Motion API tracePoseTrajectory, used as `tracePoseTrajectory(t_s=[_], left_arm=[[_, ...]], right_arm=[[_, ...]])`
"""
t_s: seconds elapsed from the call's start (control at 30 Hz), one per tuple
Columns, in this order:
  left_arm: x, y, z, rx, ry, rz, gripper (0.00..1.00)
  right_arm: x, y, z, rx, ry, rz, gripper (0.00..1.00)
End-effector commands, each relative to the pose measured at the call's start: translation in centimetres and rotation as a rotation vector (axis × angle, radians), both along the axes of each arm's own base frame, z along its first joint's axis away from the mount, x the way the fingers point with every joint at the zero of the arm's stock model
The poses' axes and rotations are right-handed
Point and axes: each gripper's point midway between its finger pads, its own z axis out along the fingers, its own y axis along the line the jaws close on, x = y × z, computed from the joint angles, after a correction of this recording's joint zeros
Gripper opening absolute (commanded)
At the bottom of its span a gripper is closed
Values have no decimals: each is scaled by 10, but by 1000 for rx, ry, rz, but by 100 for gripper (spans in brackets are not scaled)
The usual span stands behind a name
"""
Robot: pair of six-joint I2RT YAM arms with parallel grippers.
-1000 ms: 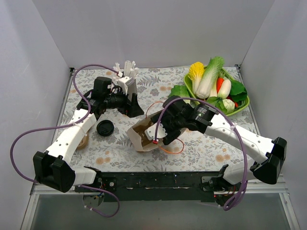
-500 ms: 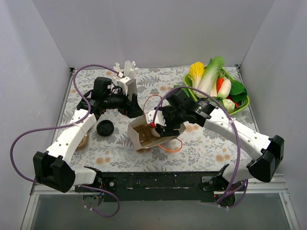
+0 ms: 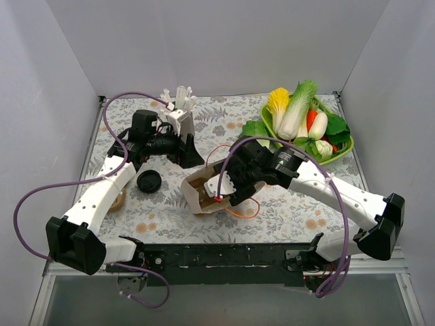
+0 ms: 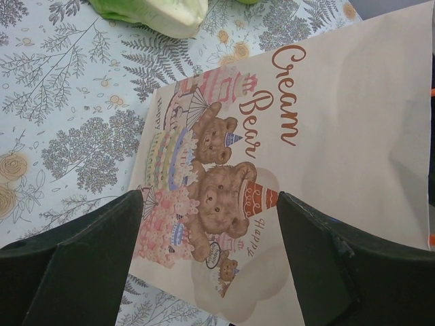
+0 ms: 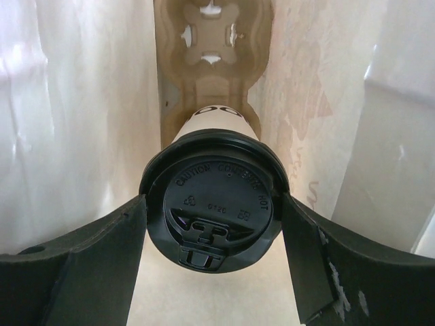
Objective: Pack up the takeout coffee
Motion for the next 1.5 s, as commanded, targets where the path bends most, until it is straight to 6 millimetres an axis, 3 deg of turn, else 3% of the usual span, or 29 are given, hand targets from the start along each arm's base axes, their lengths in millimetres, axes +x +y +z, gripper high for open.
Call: tracePoseTrajectory(t_s=[0.0, 0.6, 0.93, 1.47], left_arm=[[-8, 1, 8, -8, -36, -23, 80], [-6, -3, -11, 40, -4, -65, 80], [-5, 0, -17, 59, -6, -55, 80], [-2, 0, -20, 61, -6, -49, 80]], right_arm=[[6, -14, 13, -25, -164, 56, 1], [23, 3, -10, -16, -220, 28, 1], [23, 4, -22, -58, -106, 28, 1], [27, 13, -20, -55, -10, 48, 1]])
